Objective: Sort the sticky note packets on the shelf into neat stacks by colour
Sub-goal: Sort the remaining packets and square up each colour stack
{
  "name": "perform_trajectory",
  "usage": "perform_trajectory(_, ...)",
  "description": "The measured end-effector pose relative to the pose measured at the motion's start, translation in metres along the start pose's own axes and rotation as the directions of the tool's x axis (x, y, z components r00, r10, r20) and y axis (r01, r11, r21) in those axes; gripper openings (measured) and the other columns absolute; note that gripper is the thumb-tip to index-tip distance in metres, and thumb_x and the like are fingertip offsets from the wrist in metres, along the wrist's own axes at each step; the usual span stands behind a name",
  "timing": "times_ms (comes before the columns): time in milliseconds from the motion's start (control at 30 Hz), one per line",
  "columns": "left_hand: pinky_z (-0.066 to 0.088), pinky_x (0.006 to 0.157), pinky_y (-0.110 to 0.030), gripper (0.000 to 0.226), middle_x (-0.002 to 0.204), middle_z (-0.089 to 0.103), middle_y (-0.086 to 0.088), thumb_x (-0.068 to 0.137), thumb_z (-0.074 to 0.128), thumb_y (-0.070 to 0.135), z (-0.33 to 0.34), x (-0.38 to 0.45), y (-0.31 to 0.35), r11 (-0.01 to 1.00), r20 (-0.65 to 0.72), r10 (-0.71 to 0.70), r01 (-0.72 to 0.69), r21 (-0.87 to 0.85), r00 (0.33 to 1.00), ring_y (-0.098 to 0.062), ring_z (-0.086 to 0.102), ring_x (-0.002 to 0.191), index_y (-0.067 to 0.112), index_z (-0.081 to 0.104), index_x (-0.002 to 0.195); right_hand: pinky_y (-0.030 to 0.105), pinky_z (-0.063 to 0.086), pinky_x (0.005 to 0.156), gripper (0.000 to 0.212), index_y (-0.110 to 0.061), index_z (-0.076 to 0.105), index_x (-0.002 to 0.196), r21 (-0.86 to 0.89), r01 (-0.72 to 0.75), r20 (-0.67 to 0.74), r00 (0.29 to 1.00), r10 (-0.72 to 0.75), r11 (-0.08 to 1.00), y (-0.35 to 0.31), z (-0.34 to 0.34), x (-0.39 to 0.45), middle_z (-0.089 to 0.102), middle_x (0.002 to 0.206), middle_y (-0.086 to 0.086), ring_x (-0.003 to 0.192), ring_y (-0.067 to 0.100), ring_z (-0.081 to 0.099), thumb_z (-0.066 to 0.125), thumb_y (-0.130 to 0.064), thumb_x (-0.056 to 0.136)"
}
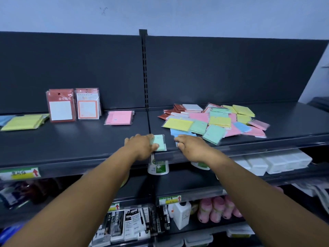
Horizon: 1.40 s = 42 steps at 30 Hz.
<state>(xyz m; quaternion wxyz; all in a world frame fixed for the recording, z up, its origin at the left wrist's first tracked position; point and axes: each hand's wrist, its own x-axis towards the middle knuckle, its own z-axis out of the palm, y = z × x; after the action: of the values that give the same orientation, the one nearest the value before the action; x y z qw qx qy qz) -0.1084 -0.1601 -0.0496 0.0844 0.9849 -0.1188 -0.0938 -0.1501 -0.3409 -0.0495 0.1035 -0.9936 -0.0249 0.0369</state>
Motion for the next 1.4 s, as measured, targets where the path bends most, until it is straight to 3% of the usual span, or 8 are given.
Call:
perform_trajectory(133, 0.025, 0.108, -0.043, 0.074, 0.146, 0.041, -0.012, 0.094, 0.043, 0.054, 0.001, 0.008, 0.01, 0.999, -0.055, -0.046, 0.045, -0.032, 0.997, -0.031, 0.038, 0.133, 0.023, 0.01, 0.152, 0.034, 0.04, 0.09, 0.04, -0.008, 0.05, 0.128, 0.084, -0.211, -0.116, 0.969, 0.22, 0.974, 0.005, -0.009, 0.0, 0.054, 0.13, 0.011, 0.12, 0.031, 0.048, 0.04, -0.035, 0.099)
perform_trajectory(333, 0.032, 0.102, -0.039, 0.089, 0.136, 0.052, -0.009, 0.085, 0.055, 0.059, 0.004, 0.021, 0.022, 0.993, -0.127, -0.102, 0.093, -0.073, 0.987, -0.03, 0.045, 0.126, 0.015, 0.013, 0.15, 0.03, 0.035, 0.076, 0.041, -0.011, 0.047, 0.092, 0.088, -0.328, -0.084, 0.938, 0.336, 0.94, 0.0, -0.011, 0.01, 0.061, 0.102, 0.009, 0.102, 0.029, 0.052, 0.054, -0.051, 0.09)
perform_trajectory(467, 0.036, 0.102, -0.038, 0.09, 0.137, 0.049, -0.009, 0.077, 0.072, 0.047, -0.001, 0.025, 0.028, 0.958, -0.123, -0.179, 0.144, -0.248, 0.976, -0.031, 0.042, 0.128, 0.013, 0.023, 0.145, 0.032, 0.039, 0.078, 0.052, -0.008, 0.045, 0.109, 0.223, -0.37, -0.049, 0.92, 0.39, 0.902, -0.005, -0.018, 0.021, 0.059, 0.11, 0.009, 0.108, 0.03, 0.054, 0.07, -0.045, 0.081)
perform_trajectory(667, 0.045, 0.067, -0.029, 0.035, 0.087, 0.057, -0.007, 0.076, 0.078, 0.028, -0.008, 0.032, 0.012, 0.882, -0.07, -0.257, 0.205, -0.424, 0.964, -0.023, 0.055, 0.082, 0.007, 0.05, 0.079, 0.028, 0.042, 0.064, 0.031, -0.01, 0.046, 0.074, 0.34, -0.378, -0.032, 0.911, 0.412, 0.861, 0.0, -0.023, 0.028, 0.057, 0.089, 0.008, 0.079, 0.024, 0.055, 0.072, -0.025, 0.081)
perform_trajectory(833, 0.037, 0.047, -0.024, 0.04, 0.063, 0.043, -0.001, 0.079, 0.071, 0.022, -0.007, 0.028, 0.01, 0.892, -0.086, -0.277, 0.223, -0.392, 0.957, -0.018, 0.045, 0.059, 0.012, 0.038, 0.059, 0.029, 0.046, 0.08, 0.049, -0.006, 0.049, 0.132, 0.428, -0.313, -0.083, 0.92, 0.382, 0.848, -0.003, -0.021, 0.029, 0.059, 0.124, 0.011, 0.109, 0.028, 0.059, 0.065, -0.018, 0.087)
perform_trajectory(933, 0.047, 0.072, -0.032, 0.04, 0.079, 0.051, -0.002, 0.078, 0.073, 0.037, -0.008, 0.022, 0.019, 0.923, -0.091, -0.243, 0.201, -0.329, 0.966, -0.024, 0.056, 0.088, 0.014, 0.043, 0.066, 0.028, 0.043, 0.081, 0.048, -0.008, 0.047, 0.133, 0.425, -0.299, -0.109, 0.92, 0.377, 0.854, -0.004, -0.017, 0.032, 0.056, 0.13, 0.01, 0.115, 0.028, 0.055, 0.063, -0.02, 0.089)
perform_trajectory(1167, 0.043, 0.071, -0.028, 0.036, 0.078, 0.05, -0.001, 0.078, 0.077, 0.027, -0.01, 0.016, 0.024, 0.825, -0.026, -0.303, 0.248, -0.508, 0.953, -0.021, 0.053, 0.083, 0.009, 0.047, 0.08, 0.028, 0.04, 0.081, 0.038, -0.007, 0.048, 0.132, 0.445, -0.284, -0.13, 0.918, 0.376, 0.849, -0.001, -0.012, 0.03, 0.055, 0.132, 0.011, 0.115, 0.031, 0.054, 0.049, -0.021, 0.097)
perform_trajectory(1400, 0.042, 0.061, -0.027, 0.015, 0.075, 0.058, -0.006, 0.089, 0.061, 0.017, -0.01, 0.016, -0.001, 0.702, -0.192, -0.331, 0.105, -0.705, 0.924, -0.022, 0.05, 0.068, 0.007, 0.061, 0.078, 0.028, 0.042, 0.086, 0.038, -0.012, 0.051, 0.134, 0.655, -0.09, -0.247, 0.912, 0.326, 0.75, -0.007, -0.021, 0.028, 0.059, 0.129, 0.005, 0.111, 0.026, 0.056, 0.044, -0.014, 0.097)
